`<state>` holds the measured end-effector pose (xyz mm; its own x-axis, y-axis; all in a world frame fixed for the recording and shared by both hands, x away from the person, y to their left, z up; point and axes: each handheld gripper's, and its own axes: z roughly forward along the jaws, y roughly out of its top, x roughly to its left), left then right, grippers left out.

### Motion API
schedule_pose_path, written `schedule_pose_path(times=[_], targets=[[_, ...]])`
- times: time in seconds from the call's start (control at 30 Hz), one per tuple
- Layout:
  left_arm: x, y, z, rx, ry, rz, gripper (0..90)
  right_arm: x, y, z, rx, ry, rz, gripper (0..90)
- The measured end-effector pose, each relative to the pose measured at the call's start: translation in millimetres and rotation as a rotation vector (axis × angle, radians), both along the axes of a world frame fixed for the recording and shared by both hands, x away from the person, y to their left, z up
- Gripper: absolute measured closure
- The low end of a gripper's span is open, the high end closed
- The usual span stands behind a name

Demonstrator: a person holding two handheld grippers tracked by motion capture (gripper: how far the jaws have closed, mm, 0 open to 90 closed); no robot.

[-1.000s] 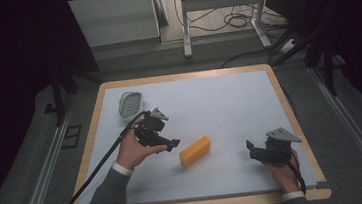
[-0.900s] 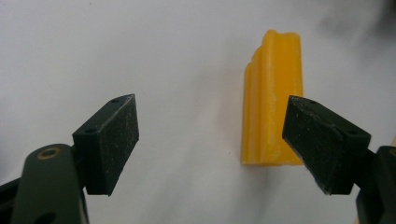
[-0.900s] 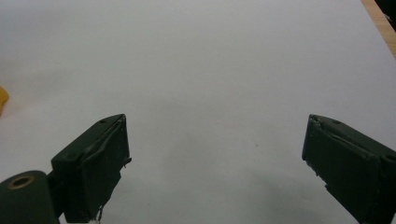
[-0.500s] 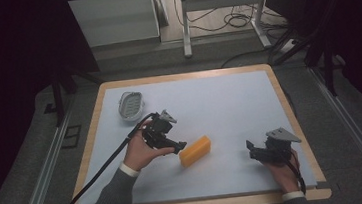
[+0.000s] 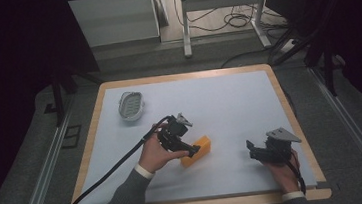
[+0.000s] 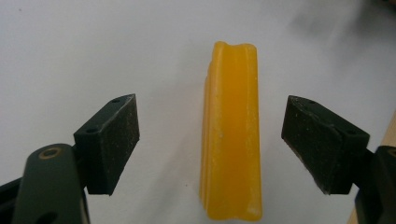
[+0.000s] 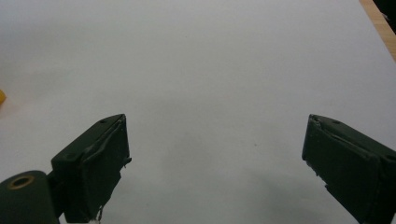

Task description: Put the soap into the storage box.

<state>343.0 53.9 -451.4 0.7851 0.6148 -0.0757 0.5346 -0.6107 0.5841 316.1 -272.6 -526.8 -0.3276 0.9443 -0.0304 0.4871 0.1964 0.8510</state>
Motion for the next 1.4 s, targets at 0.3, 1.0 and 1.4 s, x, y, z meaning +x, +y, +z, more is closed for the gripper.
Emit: schedule_pose_path(times=[0.3, 1.0, 1.4], targets=[[3.0, -8.9, -12.4, -0.002, 0.029, -0.006, 21.5, 0.2, 0.5, -0.2, -0.001, 0.002, -0.002, 7.5], [3.9, -23.9, -39.0, 0.064, 0.054, -0.013, 43.9, 0.1, 0.4, -0.1, -0.003, 0.003, -0.002, 7.5], [3.6, -25.0, -40.6, 0.055, 0.083, -0.031, 58.1, 0.0, 0.6, -0.1, -0.002, 0.003, -0.003, 7.5]])
